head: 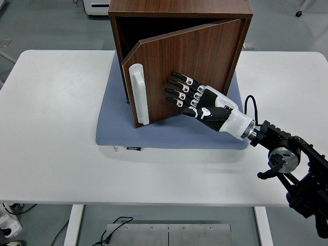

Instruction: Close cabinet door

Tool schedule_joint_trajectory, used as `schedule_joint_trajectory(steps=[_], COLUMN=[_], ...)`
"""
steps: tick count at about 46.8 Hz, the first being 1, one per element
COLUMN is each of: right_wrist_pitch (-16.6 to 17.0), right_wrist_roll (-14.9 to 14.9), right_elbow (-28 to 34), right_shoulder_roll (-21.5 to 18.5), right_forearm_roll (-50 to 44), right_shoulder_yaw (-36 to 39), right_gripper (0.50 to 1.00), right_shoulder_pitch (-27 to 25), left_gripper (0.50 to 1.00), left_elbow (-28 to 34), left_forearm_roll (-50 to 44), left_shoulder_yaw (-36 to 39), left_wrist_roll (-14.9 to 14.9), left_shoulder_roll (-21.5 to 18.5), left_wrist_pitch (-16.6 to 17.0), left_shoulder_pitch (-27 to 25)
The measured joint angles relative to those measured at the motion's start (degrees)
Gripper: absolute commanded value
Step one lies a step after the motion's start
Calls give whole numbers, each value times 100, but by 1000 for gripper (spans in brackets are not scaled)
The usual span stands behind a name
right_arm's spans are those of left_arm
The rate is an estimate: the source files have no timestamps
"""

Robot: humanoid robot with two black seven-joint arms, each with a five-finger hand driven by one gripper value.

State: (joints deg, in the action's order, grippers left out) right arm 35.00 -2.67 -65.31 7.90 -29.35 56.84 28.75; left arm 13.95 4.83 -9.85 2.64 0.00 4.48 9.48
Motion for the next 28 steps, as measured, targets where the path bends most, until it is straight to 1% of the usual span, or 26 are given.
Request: schedule_joint_trajectory(steps=[13,28], right_wrist_pitch=[0,0], right_wrist_roll=[-4,3], right_elbow=[402,954], right_shoulder_roll=[-277,-511], right_forearm_roll=[76,241], right_shoulder_yaw=[-25,-10], right_gripper=[1000,1000], right_shoulder_pitch=[296,651], left_gripper=[1000,1000], left_elbow=[2,2], left_forearm_roll=[1,8], left_shoulder_yaw=[0,0], left_wrist_roll=[-1,-1], left_shoulder_roll=[0,0], left_wrist_pitch=[0,0], left_shoulder_pitch=[-26,-43])
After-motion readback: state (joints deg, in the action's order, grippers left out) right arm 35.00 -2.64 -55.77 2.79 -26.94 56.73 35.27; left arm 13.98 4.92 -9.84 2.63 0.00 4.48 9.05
